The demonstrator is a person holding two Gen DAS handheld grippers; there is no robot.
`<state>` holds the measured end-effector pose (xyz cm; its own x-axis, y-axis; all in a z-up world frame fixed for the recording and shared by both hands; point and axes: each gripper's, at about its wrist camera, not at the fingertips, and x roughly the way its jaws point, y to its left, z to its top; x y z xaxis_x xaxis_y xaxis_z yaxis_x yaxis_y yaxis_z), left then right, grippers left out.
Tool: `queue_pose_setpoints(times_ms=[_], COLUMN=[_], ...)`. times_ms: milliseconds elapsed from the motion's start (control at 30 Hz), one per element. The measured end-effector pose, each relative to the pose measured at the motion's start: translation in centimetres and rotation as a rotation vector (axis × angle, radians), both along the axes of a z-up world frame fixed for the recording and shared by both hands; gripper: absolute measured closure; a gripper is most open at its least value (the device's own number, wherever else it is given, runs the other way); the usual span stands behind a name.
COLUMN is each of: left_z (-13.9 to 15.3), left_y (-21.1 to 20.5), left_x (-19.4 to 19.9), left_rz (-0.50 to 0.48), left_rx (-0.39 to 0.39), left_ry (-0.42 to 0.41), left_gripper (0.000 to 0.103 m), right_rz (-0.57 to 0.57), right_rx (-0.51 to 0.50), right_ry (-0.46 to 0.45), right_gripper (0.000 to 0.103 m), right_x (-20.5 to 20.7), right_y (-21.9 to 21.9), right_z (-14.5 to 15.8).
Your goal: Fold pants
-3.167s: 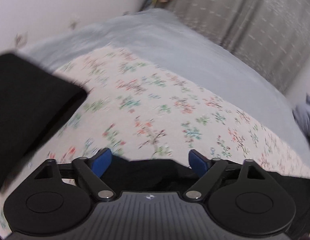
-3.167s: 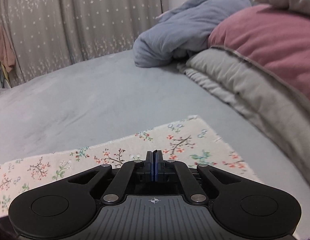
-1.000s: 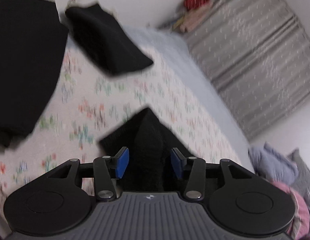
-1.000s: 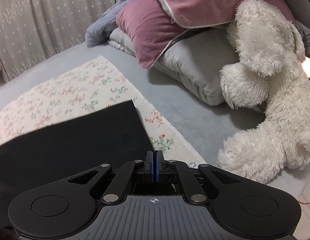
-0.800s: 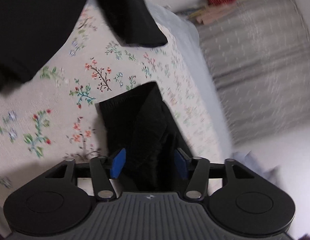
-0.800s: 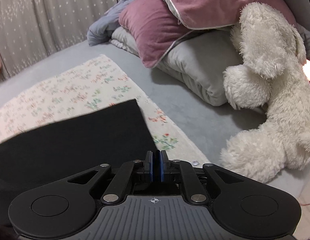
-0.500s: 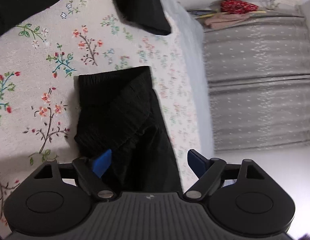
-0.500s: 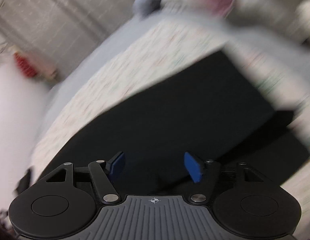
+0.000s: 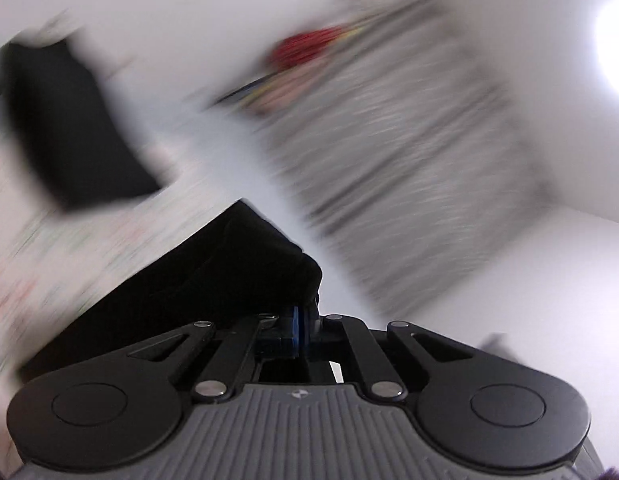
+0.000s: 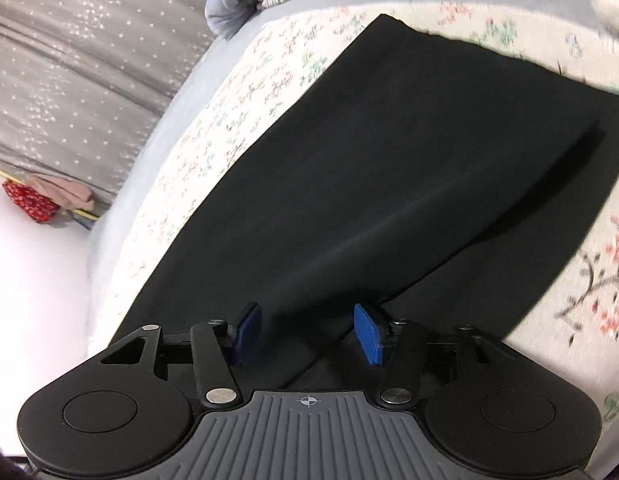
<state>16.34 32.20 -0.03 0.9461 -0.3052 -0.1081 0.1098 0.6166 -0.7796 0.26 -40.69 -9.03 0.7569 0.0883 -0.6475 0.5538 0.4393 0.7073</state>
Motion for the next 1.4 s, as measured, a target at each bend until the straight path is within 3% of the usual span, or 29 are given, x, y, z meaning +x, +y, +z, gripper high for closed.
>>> queue_pose_setpoints(times_ms=[33, 67, 200, 300, 433, 533, 633, 733, 767, 800, 833, 867, 967, 1067, 1167, 1300, 1400], left_z=[0.0, -0.4, -4.8, -7.3, -6.3, -6.5, -6.8, -6.8, -6.7, -6.6, -6.5, -6.3, -5.2, -4.8, -5.2, -6.3, -6.8], left_y=[0.2, 0.5, 2.6, 3.7, 3.0, 2.8, 2.9, 2.5, 2.1, 1.9, 1.8, 1.7, 1.8, 1.7, 1.4, 1.0, 0.8], left_x=[-0.1, 0.0, 0.7, 0.6, -0.2, -0.4, 0.3, 0.5, 0.6, 0.8, 0.9, 1.0, 0.7, -0.5, -1.7, -2.1, -2.0], left_rz=[-0.025, -0.040, 0.003, 0.015, 0.000, 0.007, 0.024, 0.017, 0.018, 0.026, 0.037, 0.047, 0.050, 0.026, 0.000, -0.018, -0.033], left_rx=[-0.001, -0.009, -0.083, -0.098, 0.001, -0.033, -0.084, -0.081, -0.067, -0.044, -0.019, 0.004, 0.033, -0.002, 0.007, 0.133, 0.190], left_ry=[-0.029, -0.006, 0.344, 0.483, 0.472, 0.481, 0.485, 0.495, 0.498, 0.503, 0.505, 0.498, 0.434, 0.407, 0.455, 0.617, 0.656], left_gripper=[0.103, 0.103, 0.103, 0.103, 0.103, 0.103, 0.103, 0.101, 0.101, 0.101, 0.103, 0.103, 0.103, 0.103, 0.103, 0.103, 0.103], right_rz=[0.004, 0.003, -0.069, -0.156, -0.245, -0.306, -0.365, -0.383, -0.371, -0.365, -0.366, -0.365, -0.326, -0.328, -0.367, -0.364, -0.356], right_rx=[0.003, -0.009, -0.072, -0.164, -0.144, -0.147, -0.090, -0.060, -0.068, -0.088, -0.119, -0.151, -0.240, -0.287, -0.261, -0.245, -0.250], right_ry=[0.003, 0.010, 0.025, 0.047, 0.034, 0.041, 0.011, -0.011, -0.009, -0.008, 0.001, 0.003, -0.043, -0.089, -0.113, -0.049, -0.017], right_gripper=[0.056, 0.056, 0.060, 0.055, 0.055, 0.052, 0.052, 0.053, 0.061, 0.084, 0.096, 0.101, 0.102, 0.102, 0.102, 0.102, 0.102], right_x=[-0.1, -0.3, -1.5, -2.5, -4.8, -6.0, -7.7, -8.6, -8.4, -8.0, -7.6, -7.6, -6.6, -7.2, -8.9, -10.0, -10.5], right_y=[0.2, 0.6, 0.2, -1.6, -4.8, -6.0, -6.9, -7.6, -7.5, -7.5, -7.4, -7.5, -7.7, -8.3, -9.5, -10.0, -10.1], right_z=[-0.1, -0.2, 0.5, 1.4, 1.6, 1.7, 0.7, 0.2, -0.1, -0.2, 0.0, 0.3, 1.9, 3.7, 4.0, 2.9, 2.4])
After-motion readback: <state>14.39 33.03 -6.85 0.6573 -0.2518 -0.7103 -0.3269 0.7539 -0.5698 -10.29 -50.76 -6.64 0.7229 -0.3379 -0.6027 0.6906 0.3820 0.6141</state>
